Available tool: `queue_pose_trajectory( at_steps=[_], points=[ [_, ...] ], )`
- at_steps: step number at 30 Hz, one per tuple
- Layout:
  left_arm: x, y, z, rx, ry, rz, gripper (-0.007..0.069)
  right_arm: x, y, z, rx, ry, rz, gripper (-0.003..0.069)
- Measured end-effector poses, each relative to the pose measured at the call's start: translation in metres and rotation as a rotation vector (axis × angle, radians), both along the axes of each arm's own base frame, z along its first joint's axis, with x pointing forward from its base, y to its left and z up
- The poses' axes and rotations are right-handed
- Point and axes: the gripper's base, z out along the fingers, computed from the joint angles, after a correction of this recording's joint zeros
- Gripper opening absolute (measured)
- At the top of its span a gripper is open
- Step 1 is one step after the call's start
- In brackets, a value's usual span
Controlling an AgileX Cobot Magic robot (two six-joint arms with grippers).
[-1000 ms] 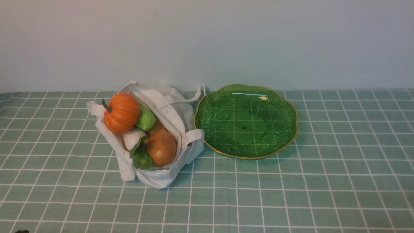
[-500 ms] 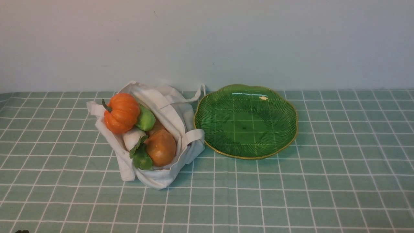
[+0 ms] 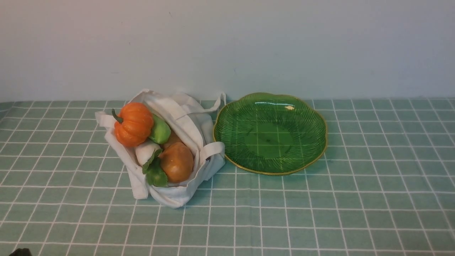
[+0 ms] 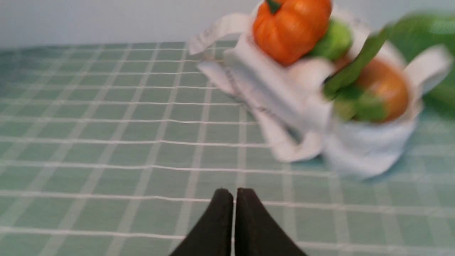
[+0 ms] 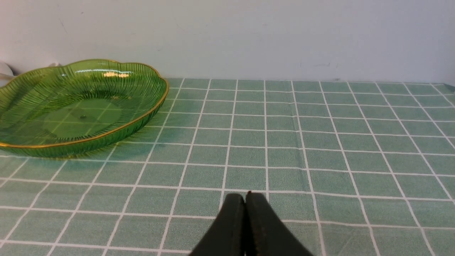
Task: Take vegetables from cloth bag on blue coffee tablecloth place on plate.
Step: 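Reach into the cloth bag and grasp the pumpkin with the left gripper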
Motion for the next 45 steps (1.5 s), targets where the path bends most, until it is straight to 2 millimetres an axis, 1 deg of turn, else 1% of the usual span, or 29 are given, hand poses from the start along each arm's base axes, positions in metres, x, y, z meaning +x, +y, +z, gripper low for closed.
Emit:
queue_pose_trajectory(
  at_steps=[1,2,4,5,6,9,11,15,17,19,20,21,22,24,25,26,27,28,29,30,31,32,33,35,38,40,43,44,45],
  points=[
    [0.000,-0.003,0.002,-0.193,0.007,0.013,-0.0004,0.000,0.000,0.000,0.000,0.000,0.000,-0.0015],
    [0.000,-0.003,0.002,-0.226,0.008,0.015,-0.0004,0.000,0.000,0.000,0.000,0.000,0.000,-0.0015],
    [0.001,-0.007,0.009,-0.543,-0.011,0.032,-0.0004,0.000,0.000,0.000,0.000,0.000,0.000,-0.0015],
    [0.001,-0.007,0.011,-0.619,-0.030,0.040,-0.0004,0.000,0.000,0.000,0.000,0.000,0.000,-0.0015],
    [0.001,-0.007,0.012,-0.634,-0.034,0.042,-0.0004,0.000,0.000,0.000,0.000,0.000,0.000,-0.0015],
    [0.002,-0.004,0.019,-0.797,-0.089,0.068,-0.0004,0.000,0.000,0.000,0.000,0.000,0.000,-0.0015],
    [0.003,-0.002,0.022,-0.844,-0.131,0.087,-0.0004,0.000,0.000,0.000,0.000,0.000,0.000,-0.0015],
    [0.002,0.001,0.028,-0.840,-0.183,0.100,-0.0004,0.000,0.000,0.000,0.000,0.000,0.000,-0.0015],
    [-0.001,-0.002,0.048,-0.754,-0.213,0.046,-0.0004,0.000,0.000,0.000,0.000,0.000,0.000,-0.0015],
    [-0.004,-0.006,0.082,-0.621,-0.228,-0.016,-0.0004,0.000,0.000,0.000,0.000,0.000,0.000,-0.0015],
    [-0.002,-0.006,0.081,-0.616,-0.211,-0.017,-0.0004,0.000,0.000,0.000,0.000,0.000,0.000,-0.0015],
    [0.005,-0.011,0.107,-0.499,-0.159,-0.059,-0.0004,0.000,0.000,0.000,0.000,0.000,0.000,-0.0015],
    [0.013,-0.015,0.120,-0.428,-0.097,-0.090,-0.0004,0.000,0.000,0.000,0.000,0.000,0.000,-0.0015],
    [0.033,-0.023,0.134,-0.286,0.083,-0.161,-0.0004,0.000,0.000,0.000,0.000,0.000,0.000,-0.0015],
    [0.047,-0.026,0.137,-0.207,0.198,-0.203,-0.0004,0.000,0.000,0.000,0.000,0.000,0.000,-0.0015],
    [0.066,-0.029,0.140,-0.124,0.325,-0.248,-0.0004,0.000,0.000,0.000,0.000,0.000,0.000,-0.0015],
    [0.076,-0.030,0.142,-0.062,0.399,-0.282,-0.0004,0.000,0.000,0.000,0.000,0.000,0.000,-0.0015],
    [0.083,-0.031,0.139,-0.050,0.443,-0.289,-0.0004,0.000,0.000,0.000,0.000,0.000,0.000,-0.0015],
    [0.108,-0.031,0.138,0.051,0.584,-0.340,-0.0004,0.000,0.000,0.000,0.000,0.000,0.000,-0.0015],
    [0.127,-0.031,0.132,0.092,0.673,-0.355,-0.0004,0.000,0.000,0.000,0.000,0.000,0.000,-0.0015],
    [0.147,-0.030,0.133,0.125,0.718,-0.362,-0.0004,0.000,0.000,0.000,0.000,0.000,0.000,-0.0015],
    [0.154,-0.030,0.129,0.133,0.745,-0.362,-0.0004,0.000,0.000,0.000,0.000,0.000,0.000,-0.0015],
    [0.181,-0.030,0.131,0.156,0.769,-0.354,-0.0004,0.000,0.000,0.000,0.000,0.000,0.000,-0.0015],
    [0.216,-0.030,0.127,0.162,0.808,-0.331,-0.0003,0.000,0.000,0.000,0.000,0.000,0.000,-0.0015],
    [0.251,-0.030,0.130,0.173,0.819,-0.317,0.0009,0.000,0.000,0.000,0.000,0.000,0.000,-0.0015],
    [0.272,-0.030,0.139,0.192,0.808,-0.316,0.0039,0.000,0.000,0.000,0.000,0.000,0.000,-0.0015],
    [0.289,-0.029,0.143,0.208,0.794,-0.297,0.0085,0.000,0.000,0.000,0.000,0.000,0.000,-0.0015],
    [0.295,-0.029,0.142,0.210,0.796,-0.287,0.0111,0.000,0.000,0.000,0.000,0.000,0.000,-0.0015],
    [0.303,-0.028,0.136,0.212,0.810,-0.274,0.0148,0.000,0.000,0.000,0.000,0.000,0.000,-0.0015]
  ],
)
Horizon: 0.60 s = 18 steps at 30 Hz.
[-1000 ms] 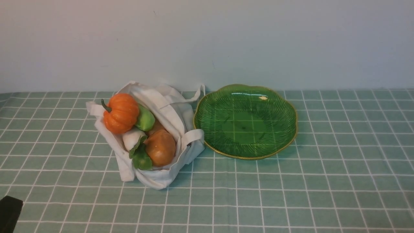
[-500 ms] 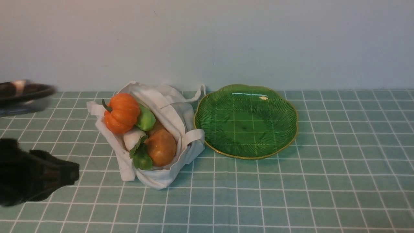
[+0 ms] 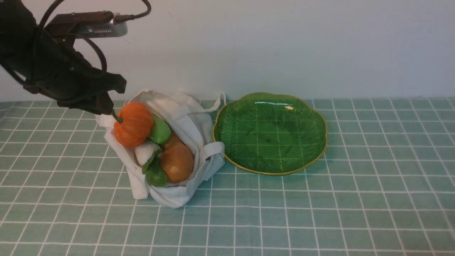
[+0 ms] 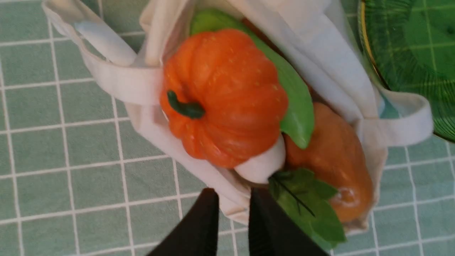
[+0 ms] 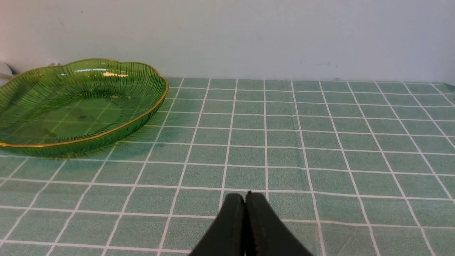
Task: Take vegetables from cloth bag on blue coffee tablecloth place on plate.
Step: 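Reach into the cloth bag and grasp the pumpkin with the left gripper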
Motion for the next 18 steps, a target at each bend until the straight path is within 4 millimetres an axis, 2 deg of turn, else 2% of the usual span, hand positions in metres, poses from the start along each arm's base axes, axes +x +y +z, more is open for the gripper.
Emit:
queue_pose_trajectory(
  at_steps=[2,6,9,12,18],
  points=[
    [0.007,0.000,-0.007,0.003,0.012,0.011,0.0199,0.000,0.000,0.000,0.000,0.000,0.000,-0.0015],
    [0.028,0.000,-0.041,0.009,0.056,0.038,0.0373,0.000,0.000,0.000,0.000,0.000,0.000,-0.0015],
    [0.034,0.000,-0.048,0.011,0.038,0.046,0.0466,0.000,0.000,0.000,0.000,0.000,0.000,-0.0015],
    [0.038,0.001,-0.046,0.010,-0.001,0.052,0.0503,0.000,0.000,0.000,0.000,0.000,0.000,-0.0015],
    [0.042,-0.001,-0.050,-0.006,-0.014,0.058,0.0509,0.000,0.000,0.000,0.000,0.000,0.000,-0.0015]
  ],
)
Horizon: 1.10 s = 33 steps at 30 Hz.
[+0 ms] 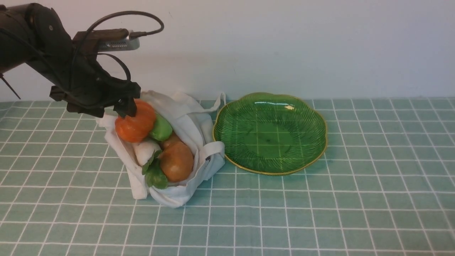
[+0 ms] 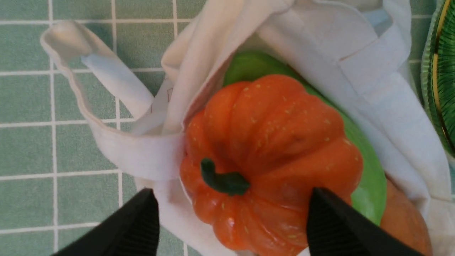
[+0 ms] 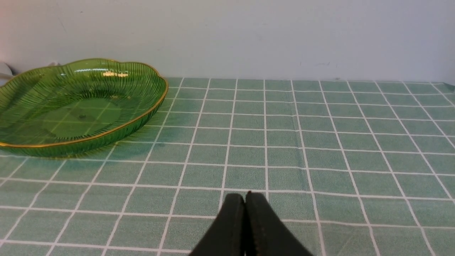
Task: Take vegetables from cloth bag on blue coffee tablecloth place on plate.
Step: 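Reach into the cloth bag and grasp the pumpkin with the left gripper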
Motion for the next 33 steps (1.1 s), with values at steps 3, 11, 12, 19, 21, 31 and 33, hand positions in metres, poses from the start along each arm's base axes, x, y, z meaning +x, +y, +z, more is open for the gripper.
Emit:
queue_pose_trajectory(
  at_steps=[3,11,12,19,21,31,33],
  points=[
    [0.006,0.000,-0.006,-0.001,-0.006,0.004,0.0484,0.000,0.000,0.000,0.000,0.000,0.000,-0.0015],
    [0.015,0.000,-0.018,0.000,-0.020,0.014,0.0342,0.000,0.000,0.000,0.000,0.000,0.000,-0.0015],
    [0.015,0.000,-0.019,0.001,-0.020,0.014,0.0330,0.000,0.000,0.000,0.000,0.000,0.000,-0.0015],
    [0.016,-0.005,-0.019,-0.035,-0.018,0.014,0.0046,0.000,0.000,0.000,0.000,0.000,0.000,-0.0015],
    [0.015,-0.006,-0.019,-0.040,-0.019,0.003,0.0014,0.000,0.000,0.000,0.000,0.000,0.000,-0.0015],
    [0.009,-0.010,-0.013,-0.061,0.003,-0.067,-0.0005,0.000,0.000,0.000,0.000,0.000,0.000,-0.0015],
    [0.005,-0.012,-0.007,-0.074,0.010,-0.073,-0.0005,0.000,0.000,0.000,0.000,0.000,0.000,-0.0015]
  ],
)
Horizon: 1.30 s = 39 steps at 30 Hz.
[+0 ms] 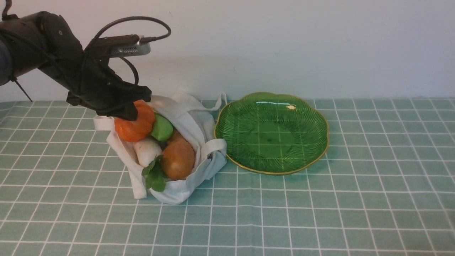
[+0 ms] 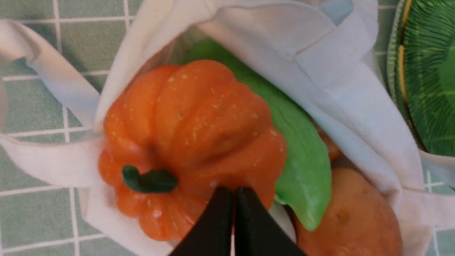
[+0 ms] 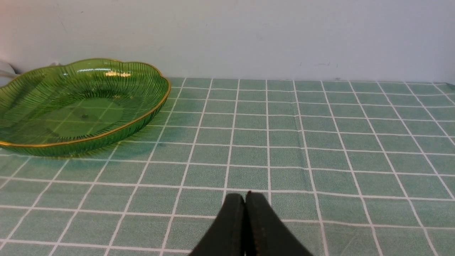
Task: Take vegetables from cloth bag on blue coffee tablecloth place on plate.
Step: 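Reach into the cloth bag and grasp the pumpkin with the left gripper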
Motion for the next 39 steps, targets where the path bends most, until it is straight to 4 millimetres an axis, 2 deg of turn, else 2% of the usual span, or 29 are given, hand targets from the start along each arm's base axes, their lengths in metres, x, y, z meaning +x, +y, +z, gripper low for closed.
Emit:
queue_pose_trajectory(
  at_steps=[2,8,10,13,14,19,20,21,22,24,27,34,39],
  points=[
    [-0.005,-0.001,0.008,-0.003,-0.001,-0.009,-0.0005,0.000,0.000,0.000,0.000,0.000,0.000,-0.0015],
    [-0.031,0.002,0.055,0.031,-0.078,-0.035,0.0010,0.000,0.000,0.000,0.000,0.000,0.000,-0.0015],
    [-0.035,0.004,0.060,0.045,-0.086,-0.037,0.0032,0.000,0.000,0.000,0.000,0.000,0.000,-0.0015],
    [-0.040,0.007,0.064,0.074,-0.070,-0.018,0.0128,0.000,0.000,0.000,0.000,0.000,0.000,-0.0015],
    [-0.040,0.007,0.064,0.076,-0.067,-0.015,0.0136,0.000,0.000,0.000,0.000,0.000,0.000,-0.0015],
    [-0.033,0.008,0.050,0.049,-0.006,0.063,0.0400,0.000,0.000,0.000,0.000,0.000,0.000,-0.0015],
    [-0.032,0.008,0.048,0.045,-0.005,0.069,0.0433,0.000,0.000,0.000,0.000,0.000,0.000,-0.0015],
    [-0.027,0.007,0.043,0.028,-0.006,0.085,0.0507,0.000,0.000,0.000,0.000,0.000,0.000,-0.0015],
    [-0.026,0.006,0.042,0.025,-0.006,0.089,0.0528,0.000,0.000,0.000,0.000,0.000,0.000,-0.0015],
    [-0.017,0.005,0.033,0.010,-0.017,0.106,0.0640,0.000,0.000,0.000,0.000,0.000,0.000,-0.0015],
    [-0.008,0.005,0.022,0.010,-0.035,0.118,0.0681,0.000,0.000,0.000,0.000,0.000,0.000,-0.0015],
    [0.013,0.007,-0.002,0.045,-0.100,0.115,0.0685,0.000,0.000,0.000,0.000,0.000,0.000,-0.0015],
    [0.018,0.007,-0.015,0.054,-0.084,0.112,0.0685,0.000,0.000,0.000,0.000,0.000,0.000,-0.0015]
  ],
)
